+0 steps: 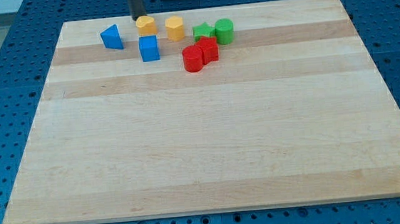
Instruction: Separate the green circle from the green star
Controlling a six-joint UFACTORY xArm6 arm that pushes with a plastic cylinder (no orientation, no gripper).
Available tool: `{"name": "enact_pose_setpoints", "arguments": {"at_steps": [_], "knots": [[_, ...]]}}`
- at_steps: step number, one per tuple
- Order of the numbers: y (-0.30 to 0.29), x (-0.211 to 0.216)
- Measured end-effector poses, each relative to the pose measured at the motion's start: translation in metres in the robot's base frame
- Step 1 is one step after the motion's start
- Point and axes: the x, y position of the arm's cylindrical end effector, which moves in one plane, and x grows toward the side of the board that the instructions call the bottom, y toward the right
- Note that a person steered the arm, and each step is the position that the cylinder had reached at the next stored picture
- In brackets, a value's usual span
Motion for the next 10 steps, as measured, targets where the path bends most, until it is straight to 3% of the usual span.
{"name": "enact_pose_setpoints", "arguments": {"at_steps": [3, 8, 10], "knots": [[0.130, 0.014], [0.161, 0.117], [0.206, 0.139]]}}
